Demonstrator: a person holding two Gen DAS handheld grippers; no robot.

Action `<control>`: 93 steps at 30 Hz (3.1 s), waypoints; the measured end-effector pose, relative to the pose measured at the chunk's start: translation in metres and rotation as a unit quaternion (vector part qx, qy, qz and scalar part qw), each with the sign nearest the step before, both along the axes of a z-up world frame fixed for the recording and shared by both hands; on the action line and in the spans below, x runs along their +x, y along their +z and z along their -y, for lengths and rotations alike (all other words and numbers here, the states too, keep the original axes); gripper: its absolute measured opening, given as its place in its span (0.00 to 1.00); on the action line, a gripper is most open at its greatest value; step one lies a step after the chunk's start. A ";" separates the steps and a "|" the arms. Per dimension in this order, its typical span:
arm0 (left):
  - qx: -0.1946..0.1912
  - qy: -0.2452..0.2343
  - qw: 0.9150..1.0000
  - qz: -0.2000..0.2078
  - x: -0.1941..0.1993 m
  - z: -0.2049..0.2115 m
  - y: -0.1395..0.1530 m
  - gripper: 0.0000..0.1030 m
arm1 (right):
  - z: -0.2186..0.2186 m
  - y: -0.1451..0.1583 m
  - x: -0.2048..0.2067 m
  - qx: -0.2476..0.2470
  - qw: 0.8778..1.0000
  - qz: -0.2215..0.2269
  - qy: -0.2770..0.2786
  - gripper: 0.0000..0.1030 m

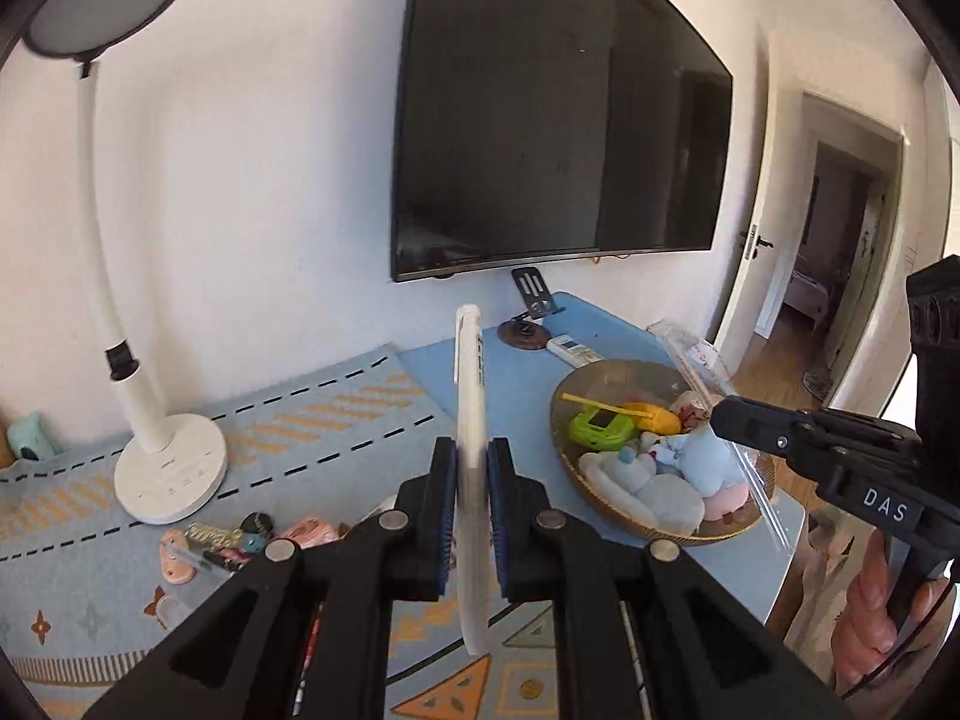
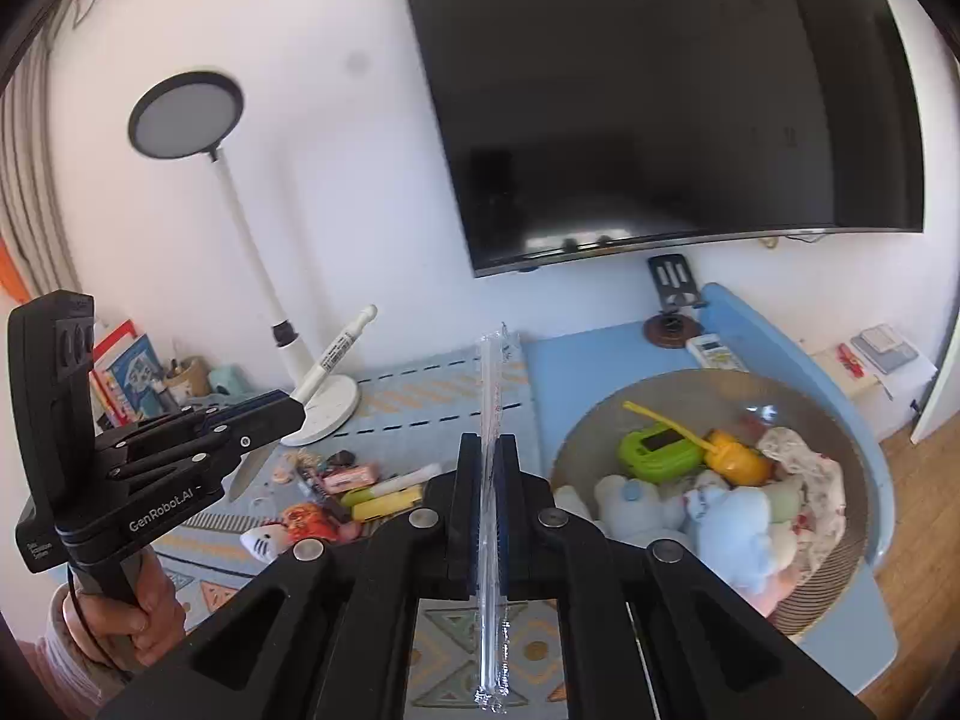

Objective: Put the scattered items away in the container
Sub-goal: 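Carry the white pen and clear straw to the woven bowl and release both, then move both grippers back over the rug toward the plush and snack bag, then grasp the white cat plush with the left gripper while the right grasps the orange snack bag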

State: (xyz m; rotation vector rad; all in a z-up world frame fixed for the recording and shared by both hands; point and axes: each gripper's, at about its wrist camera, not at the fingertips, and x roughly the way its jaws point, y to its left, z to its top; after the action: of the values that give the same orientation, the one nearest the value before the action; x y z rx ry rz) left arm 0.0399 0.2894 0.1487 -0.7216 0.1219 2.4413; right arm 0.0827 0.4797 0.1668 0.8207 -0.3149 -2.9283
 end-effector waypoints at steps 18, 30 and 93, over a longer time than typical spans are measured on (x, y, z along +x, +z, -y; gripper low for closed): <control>-0.018 -0.135 0.985 0.101 -0.055 -0.179 -0.071 0.08 | -0.147 -0.069 -0.008 -0.103 0.980 0.067 -0.156 0.05; -0.032 -0.135 0.982 0.128 -0.069 -0.180 -0.094 0.21 | -0.141 -0.086 -0.032 -0.078 0.981 0.093 -0.153 0.06; 0.048 0.096 0.969 0.223 -0.031 0.165 -0.151 0.64 | 0.250 -0.146 -0.145 0.071 0.930 0.245 0.265 0.46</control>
State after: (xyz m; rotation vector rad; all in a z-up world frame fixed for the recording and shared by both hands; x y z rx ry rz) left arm 0.0085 0.1248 -0.0018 -1.2664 -0.2508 2.3741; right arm -0.0618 0.2297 0.0203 1.4009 0.0890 -2.2358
